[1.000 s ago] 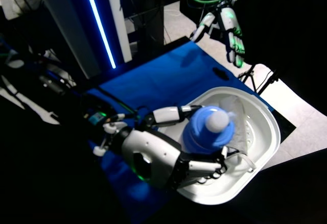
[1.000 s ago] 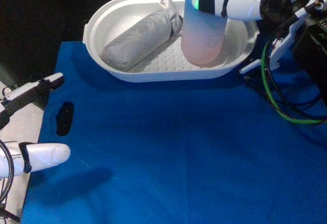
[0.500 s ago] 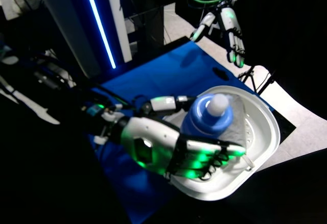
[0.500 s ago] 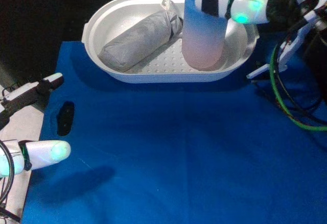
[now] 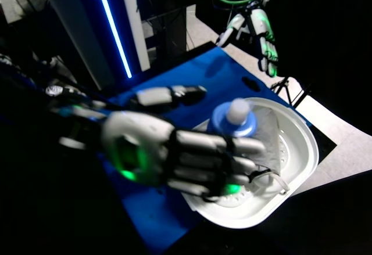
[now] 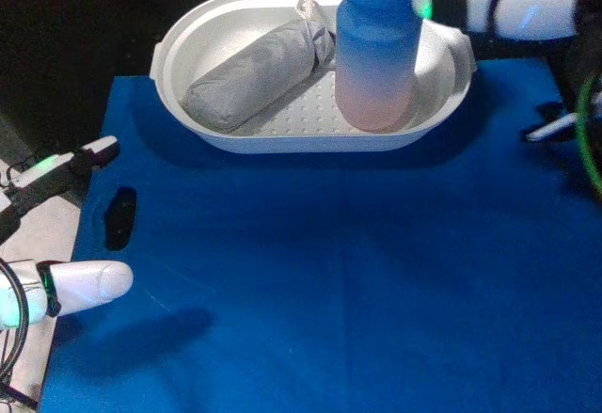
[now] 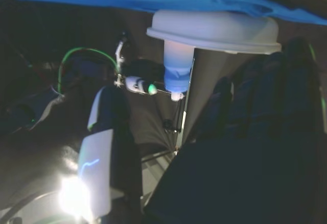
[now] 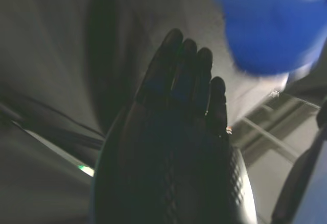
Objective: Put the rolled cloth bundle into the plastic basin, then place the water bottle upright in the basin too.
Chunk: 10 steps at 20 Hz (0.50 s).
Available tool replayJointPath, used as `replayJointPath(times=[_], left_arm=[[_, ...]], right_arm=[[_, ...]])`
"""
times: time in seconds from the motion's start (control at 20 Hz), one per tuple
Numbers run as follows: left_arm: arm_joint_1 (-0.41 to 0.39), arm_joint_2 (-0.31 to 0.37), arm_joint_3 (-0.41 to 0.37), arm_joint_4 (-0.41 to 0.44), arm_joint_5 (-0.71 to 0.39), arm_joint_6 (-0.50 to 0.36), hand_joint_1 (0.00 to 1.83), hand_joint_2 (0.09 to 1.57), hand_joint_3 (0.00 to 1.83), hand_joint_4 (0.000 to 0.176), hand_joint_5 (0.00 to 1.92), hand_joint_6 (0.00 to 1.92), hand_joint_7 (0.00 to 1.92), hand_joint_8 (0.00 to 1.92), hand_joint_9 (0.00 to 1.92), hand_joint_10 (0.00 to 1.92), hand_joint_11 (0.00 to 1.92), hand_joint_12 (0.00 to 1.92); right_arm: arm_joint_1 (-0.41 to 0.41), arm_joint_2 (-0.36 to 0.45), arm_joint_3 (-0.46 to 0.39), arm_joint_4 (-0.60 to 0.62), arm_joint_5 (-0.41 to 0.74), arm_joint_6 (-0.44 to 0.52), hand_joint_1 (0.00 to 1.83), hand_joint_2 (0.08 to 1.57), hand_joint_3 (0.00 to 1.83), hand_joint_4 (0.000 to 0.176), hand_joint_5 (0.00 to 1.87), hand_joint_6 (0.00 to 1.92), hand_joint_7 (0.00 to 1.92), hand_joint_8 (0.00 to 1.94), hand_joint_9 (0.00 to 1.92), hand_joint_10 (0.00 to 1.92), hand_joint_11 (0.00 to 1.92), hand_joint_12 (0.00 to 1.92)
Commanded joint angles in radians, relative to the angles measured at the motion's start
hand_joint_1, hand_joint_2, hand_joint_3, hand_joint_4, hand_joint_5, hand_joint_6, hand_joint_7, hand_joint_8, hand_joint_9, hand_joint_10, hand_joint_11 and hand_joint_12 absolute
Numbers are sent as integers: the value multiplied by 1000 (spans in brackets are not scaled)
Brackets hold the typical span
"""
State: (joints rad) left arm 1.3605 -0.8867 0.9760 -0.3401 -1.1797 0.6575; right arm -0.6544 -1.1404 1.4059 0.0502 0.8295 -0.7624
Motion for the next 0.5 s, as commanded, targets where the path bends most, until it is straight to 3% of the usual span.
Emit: replayJointPath(times=[0.0,0.05,0.1,0.15,0.25,0.3,0.4,0.45], left_arm=[[-4,2,2,-4,-127,-9,450,929,2,126,54,0,57,2,68,4,0,296],[-4,10,2,-4,-134,-9,466,908,0,154,44,0,40,0,43,0,0,223],[-4,12,2,-4,-134,-9,466,908,0,154,44,0,40,0,43,0,0,223],[-4,16,1,-4,-138,-9,447,898,0,172,33,1,30,0,30,0,0,197],[2,28,-6,-7,-167,-9,431,867,0,176,26,0,19,1,4,1,0,101],[6,33,-9,-7,-179,-9,404,866,0,176,20,2,15,1,0,0,0,9],[18,50,-19,-11,-211,-9,396,863,0,176,42,8,15,3,0,0,0,0],[24,57,-24,-13,-224,-9,412,867,0,162,55,12,21,5,0,0,17,7]], right_arm=[[9,22,-15,-4,134,10,809,977,5,131,0,0,177,0,132,0,0,404],[-5,101,-85,-31,142,-28,728,1004,1,107,0,0,154,2,104,10,0,106],[-9,120,-106,-31,145,-54,728,1004,1,107,0,0,154,2,104,10,0,106],[-16,157,-154,-30,153,-118,803,959,0,171,15,2,173,1,120,3,0,102],[-54,238,-248,-27,187,-197,826,936,0,176,21,3,180,5,93,3,0,0],[-81,259,-269,-26,212,-197,849,915,0,163,33,6,185,5,93,3,0,0],[-181,305,-317,13,290,-197,828,917,0,168,52,11,199,8,91,2,0,0],[-227,321,-338,41,330,-202,809,926,0,159,53,9,201,8,98,4,0,0]])
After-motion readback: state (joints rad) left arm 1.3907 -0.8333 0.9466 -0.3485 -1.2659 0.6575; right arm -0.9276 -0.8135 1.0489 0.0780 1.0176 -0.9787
